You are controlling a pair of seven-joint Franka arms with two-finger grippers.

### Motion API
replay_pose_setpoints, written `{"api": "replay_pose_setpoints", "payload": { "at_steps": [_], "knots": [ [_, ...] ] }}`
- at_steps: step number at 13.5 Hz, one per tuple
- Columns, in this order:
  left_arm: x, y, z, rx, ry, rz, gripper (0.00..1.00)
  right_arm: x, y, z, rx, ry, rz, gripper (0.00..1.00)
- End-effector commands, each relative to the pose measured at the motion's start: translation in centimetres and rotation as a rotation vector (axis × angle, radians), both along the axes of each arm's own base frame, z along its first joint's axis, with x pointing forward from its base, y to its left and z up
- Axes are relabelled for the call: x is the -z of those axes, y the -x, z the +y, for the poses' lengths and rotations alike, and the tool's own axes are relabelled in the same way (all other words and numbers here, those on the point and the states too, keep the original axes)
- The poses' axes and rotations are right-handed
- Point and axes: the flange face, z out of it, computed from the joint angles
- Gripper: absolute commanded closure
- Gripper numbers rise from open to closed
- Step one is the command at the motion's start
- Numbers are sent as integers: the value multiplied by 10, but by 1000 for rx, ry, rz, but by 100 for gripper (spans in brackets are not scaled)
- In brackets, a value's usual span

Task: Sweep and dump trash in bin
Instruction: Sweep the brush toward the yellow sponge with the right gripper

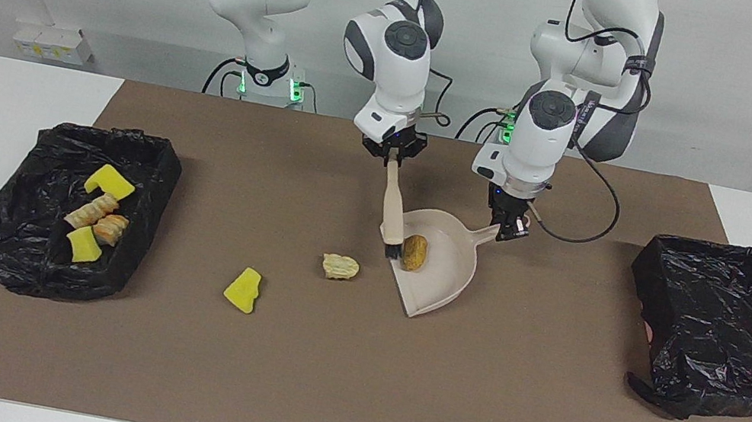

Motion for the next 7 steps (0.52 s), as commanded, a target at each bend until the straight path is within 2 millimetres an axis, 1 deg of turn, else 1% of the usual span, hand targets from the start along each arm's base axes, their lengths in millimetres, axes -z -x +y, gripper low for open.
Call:
{"api": "replay_pose_setpoints", "payload": {
  "at_steps": [1,3,4,5,6,7],
  "knots": [
    [-1,7,4,-35,25,-20,100,-1,-47,-41,-31,101,-48,100],
    [-1,7,4,-38,26,-18,100,-15,-89,-59,-2,139,-46,100],
    [-1,8,3,-47,35,-14,100,-23,-111,-71,-12,160,-43,100],
    [-1,8,3,-54,36,-13,100,-25,-127,-87,-40,187,-47,100],
    [-1,8,3,-60,36,-14,100,-21,-139,-107,-66,230,-67,100],
    [-1,8,2,-61,35,-14,100,-15,-152,-134,-74,261,-65,100]
  ]
}}
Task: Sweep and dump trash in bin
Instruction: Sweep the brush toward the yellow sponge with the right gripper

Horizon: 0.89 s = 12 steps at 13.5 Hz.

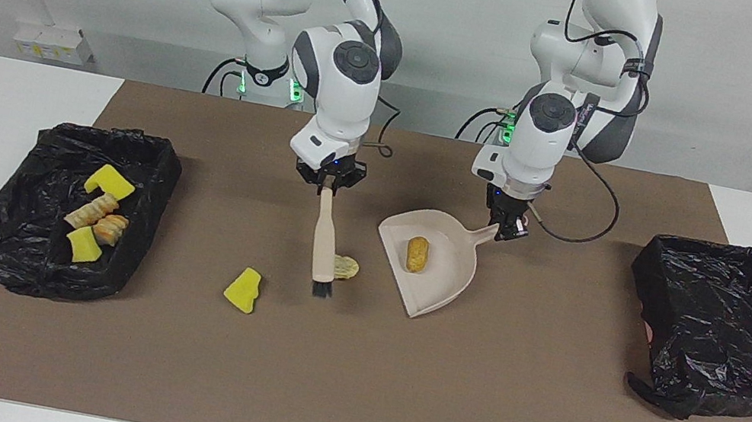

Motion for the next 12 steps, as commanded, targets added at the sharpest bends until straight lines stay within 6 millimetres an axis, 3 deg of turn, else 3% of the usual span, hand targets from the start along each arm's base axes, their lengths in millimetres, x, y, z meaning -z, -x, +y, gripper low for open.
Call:
{"api": "replay_pose_setpoints", "payload": {
  "at_steps": [1,2,4,7,12],
  "knots": [
    [-2,7,3,-29,19,-20,100,16,-41,-61,-15,54,22,100],
    [-1,7,3,-37,19,-18,100,15,-55,-84,-18,46,18,100],
    [-2,7,1,-53,20,-20,100,17,-62,-114,-13,47,30,100],
    [-2,7,1,-54,20,-20,100,29,-59,-148,-57,63,80,100],
    [-2,7,3,-60,20,-21,100,59,-34,-165,-64,85,166,100]
  ]
}}
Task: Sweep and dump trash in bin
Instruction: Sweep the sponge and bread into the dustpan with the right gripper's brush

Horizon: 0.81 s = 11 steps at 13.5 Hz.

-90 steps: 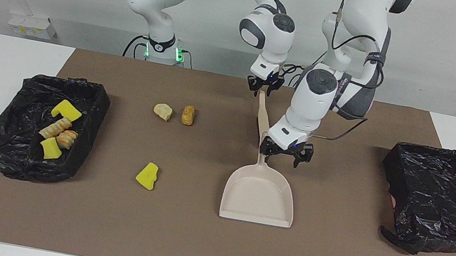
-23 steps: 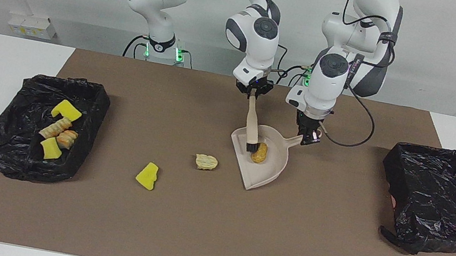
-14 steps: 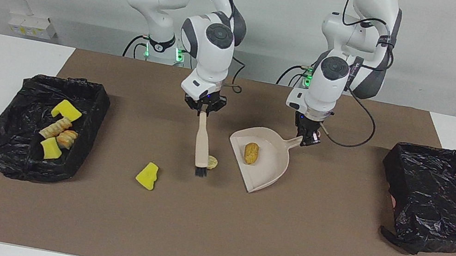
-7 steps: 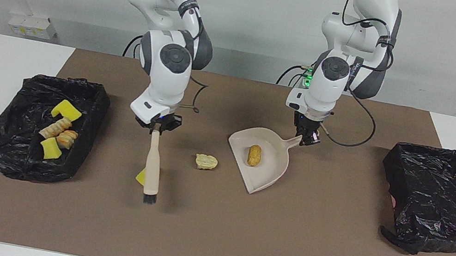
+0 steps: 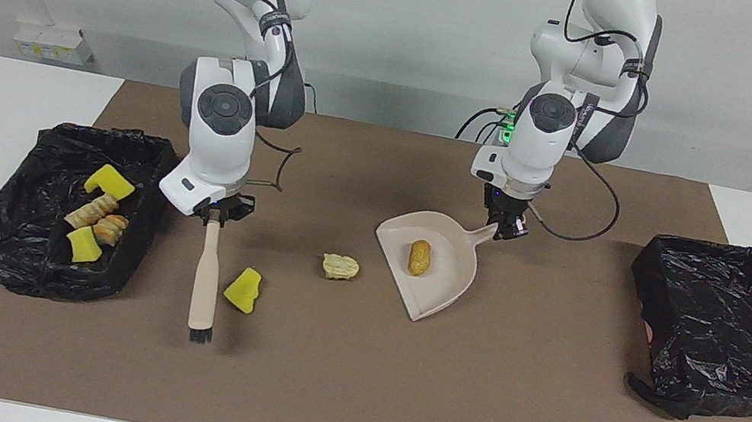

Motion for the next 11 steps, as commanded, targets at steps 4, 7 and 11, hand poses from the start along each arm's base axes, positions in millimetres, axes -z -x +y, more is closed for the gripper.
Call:
{"api": "replay_pose_setpoints", "payload": {
  "at_steps": [4,7,11],
  "knots": [
    [-3,6,4,-36,18,-20,100,17,27,29,-79,33,81,100],
    [-3,6,4,-38,21,-17,100,15,42,80,-101,-25,113,100],
    [-3,6,4,-38,21,-18,100,13,66,148,-104,-118,136,100]
  ]
}}
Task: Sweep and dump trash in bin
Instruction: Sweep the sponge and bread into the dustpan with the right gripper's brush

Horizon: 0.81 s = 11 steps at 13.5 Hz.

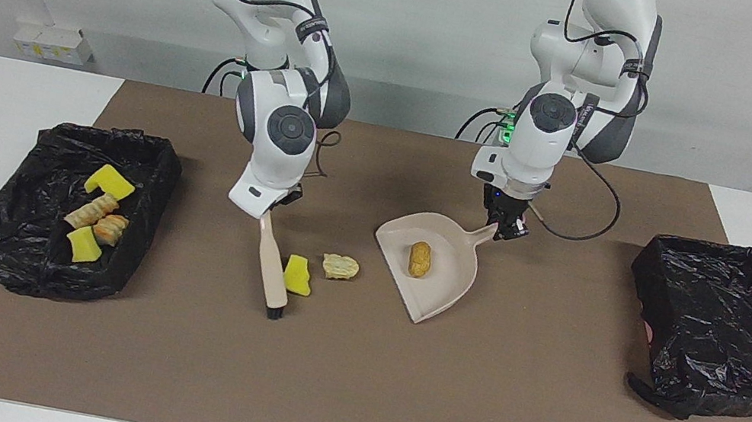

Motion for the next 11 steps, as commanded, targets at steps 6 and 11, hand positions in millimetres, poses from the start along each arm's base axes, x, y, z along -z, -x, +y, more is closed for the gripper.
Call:
{"api": "replay_pose_setpoints", "payload": {
  "at_steps": [6,11],
  "knots": [
    [-3,6,4,-22,18,-14,100,-16,45,110,63,-156,21,100],
    [-2,6,4,-25,20,-13,100,-38,60,156,123,-224,30,100]
  ]
}}
